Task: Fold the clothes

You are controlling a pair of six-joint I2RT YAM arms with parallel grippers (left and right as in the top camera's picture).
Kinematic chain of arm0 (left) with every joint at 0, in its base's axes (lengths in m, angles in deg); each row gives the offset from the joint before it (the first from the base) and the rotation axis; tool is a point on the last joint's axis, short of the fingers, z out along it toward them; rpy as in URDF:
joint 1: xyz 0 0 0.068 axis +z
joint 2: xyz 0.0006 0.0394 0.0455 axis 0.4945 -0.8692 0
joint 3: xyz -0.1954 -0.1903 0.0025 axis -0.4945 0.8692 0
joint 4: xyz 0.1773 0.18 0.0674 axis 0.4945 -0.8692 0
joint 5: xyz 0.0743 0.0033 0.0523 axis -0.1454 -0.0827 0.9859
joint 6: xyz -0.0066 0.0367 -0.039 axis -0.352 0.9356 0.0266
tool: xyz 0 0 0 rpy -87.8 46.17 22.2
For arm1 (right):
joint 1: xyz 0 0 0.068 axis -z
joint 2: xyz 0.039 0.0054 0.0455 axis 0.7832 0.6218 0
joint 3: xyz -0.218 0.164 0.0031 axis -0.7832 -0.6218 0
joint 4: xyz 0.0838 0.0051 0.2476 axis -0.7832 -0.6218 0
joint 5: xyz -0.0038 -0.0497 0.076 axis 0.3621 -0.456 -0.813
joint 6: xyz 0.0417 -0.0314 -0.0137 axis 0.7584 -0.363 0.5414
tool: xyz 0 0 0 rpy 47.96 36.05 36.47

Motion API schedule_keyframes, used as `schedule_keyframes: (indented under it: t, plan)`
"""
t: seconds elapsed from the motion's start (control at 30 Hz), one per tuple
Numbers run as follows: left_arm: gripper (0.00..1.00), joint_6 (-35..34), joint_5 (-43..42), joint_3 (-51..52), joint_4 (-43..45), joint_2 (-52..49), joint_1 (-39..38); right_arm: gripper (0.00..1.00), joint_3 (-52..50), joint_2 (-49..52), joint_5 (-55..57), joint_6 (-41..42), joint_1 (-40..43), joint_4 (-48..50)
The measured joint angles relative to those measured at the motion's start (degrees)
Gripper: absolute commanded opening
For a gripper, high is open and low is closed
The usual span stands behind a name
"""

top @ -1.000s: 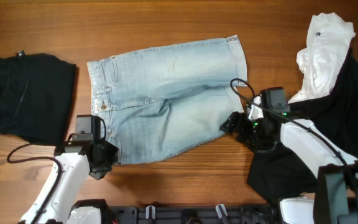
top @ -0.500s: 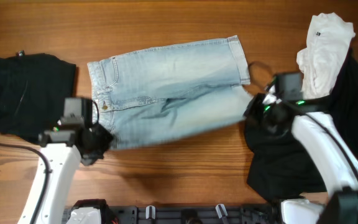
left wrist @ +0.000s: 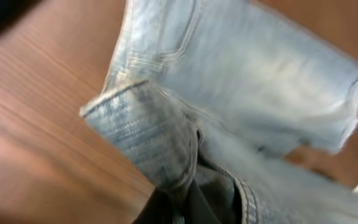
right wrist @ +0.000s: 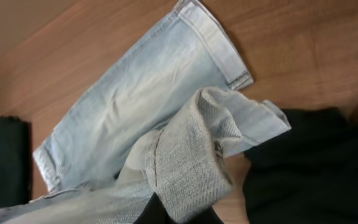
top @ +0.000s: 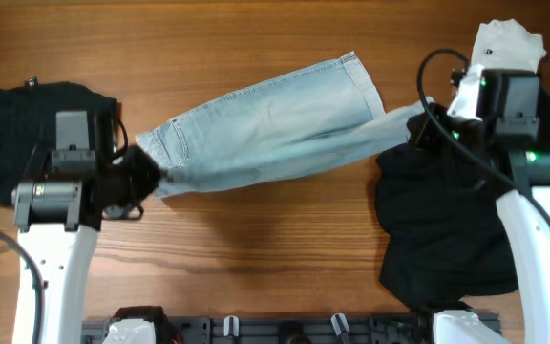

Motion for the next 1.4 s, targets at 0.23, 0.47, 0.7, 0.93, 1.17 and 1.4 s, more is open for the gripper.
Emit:
schedule_keyframes:
  t: [0.23,0.47,0.7,0.93,1.17,1.4]
  plan:
    - [0.04,0.0,1.0,-0.5,20.2,-21.3,-0.2,0.06,0.2,17.5,-1.3,-0.2,0.0,17.4]
    - [0.52,-3.4,5.7,-0.5,34.1,-31.3,-0.2,0.5,0.4,32.6,-4.8,0.7,-1.5,42.1]
    - [0.71,-4.8,9.1,-0.5,28.2,-33.0,2.4,0.5,0.7,34.9,-5.2,0.1,-2.9,36.9]
    - [0.8,-4.6,9.5,0.1,21.9,-33.0,5.4,0.53,0.8,34.2,-9.2,-3.9,-4.4,27.1]
    - [0.42,-4.3,2.1,2.4,26.1,-40.8,5.4,0.56,0.8,32.0,-8.8,-6.9,-13.2,27.9]
    - [0.04,0.8,-5.7,1.3,24.5,-42.1,6.1,0.41,0.8,32.0,-6.8,-7.9,-20.1,27.0]
